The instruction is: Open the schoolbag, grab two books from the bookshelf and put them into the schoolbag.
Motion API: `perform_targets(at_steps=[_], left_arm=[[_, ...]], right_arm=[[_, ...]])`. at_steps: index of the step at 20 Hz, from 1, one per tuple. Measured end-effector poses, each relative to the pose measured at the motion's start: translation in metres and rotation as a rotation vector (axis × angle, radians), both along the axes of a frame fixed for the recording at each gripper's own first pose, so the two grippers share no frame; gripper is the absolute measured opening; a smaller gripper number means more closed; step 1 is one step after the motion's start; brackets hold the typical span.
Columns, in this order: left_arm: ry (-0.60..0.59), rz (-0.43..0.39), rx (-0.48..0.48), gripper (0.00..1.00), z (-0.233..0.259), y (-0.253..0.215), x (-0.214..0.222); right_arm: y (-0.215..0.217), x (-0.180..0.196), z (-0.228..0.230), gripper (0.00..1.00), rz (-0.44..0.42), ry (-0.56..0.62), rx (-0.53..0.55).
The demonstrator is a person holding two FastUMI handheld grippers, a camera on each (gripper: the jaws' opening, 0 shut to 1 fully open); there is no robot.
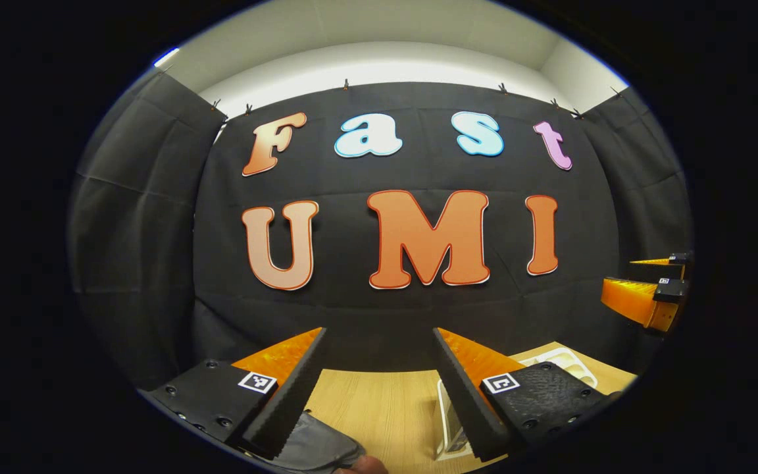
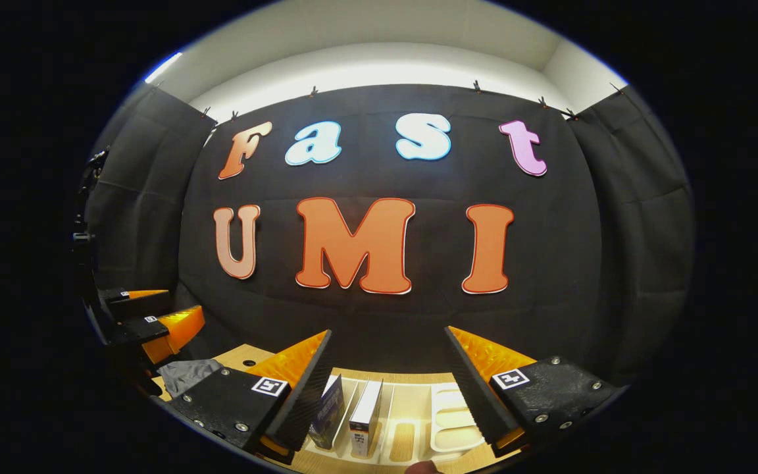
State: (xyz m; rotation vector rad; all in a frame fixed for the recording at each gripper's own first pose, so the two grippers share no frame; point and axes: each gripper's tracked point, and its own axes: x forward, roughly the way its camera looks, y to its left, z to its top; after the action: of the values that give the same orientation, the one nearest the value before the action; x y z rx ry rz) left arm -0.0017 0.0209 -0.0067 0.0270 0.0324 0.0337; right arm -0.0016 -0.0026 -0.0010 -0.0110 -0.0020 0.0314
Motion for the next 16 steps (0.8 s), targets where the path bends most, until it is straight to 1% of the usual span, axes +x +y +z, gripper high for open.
perform_targets(at_steps=[3,8,13,14,16], left_arm=[[0.009,-0.013,-0.016,0.98,-0.003,-0.005,0.001],[-0.022,-0.028,-0.048,0.98,-0.001,-0.012,0.001],[0.008,-0.019,0.035,0.98,-0.017,-0.011,0.001],[0.023,-0.02,0.06,0.98,-0.021,-0.012,0.0],[0.048,0.002,0.122,0.98,-0.036,-0.006,0.001]], right_arm=[[0.005,0.001,-0.01,0.97,0.013,0.027,0.033],[0.008,0.005,-0.006,0.97,0.017,0.009,0.001],[0.0,0.007,-0.019,0.97,0.02,0.032,0.002],[-0.002,0.008,-0.021,0.97,0.019,0.036,-0.004],[-0.008,0.01,-0.027,0.97,0.027,0.047,-0.008]])
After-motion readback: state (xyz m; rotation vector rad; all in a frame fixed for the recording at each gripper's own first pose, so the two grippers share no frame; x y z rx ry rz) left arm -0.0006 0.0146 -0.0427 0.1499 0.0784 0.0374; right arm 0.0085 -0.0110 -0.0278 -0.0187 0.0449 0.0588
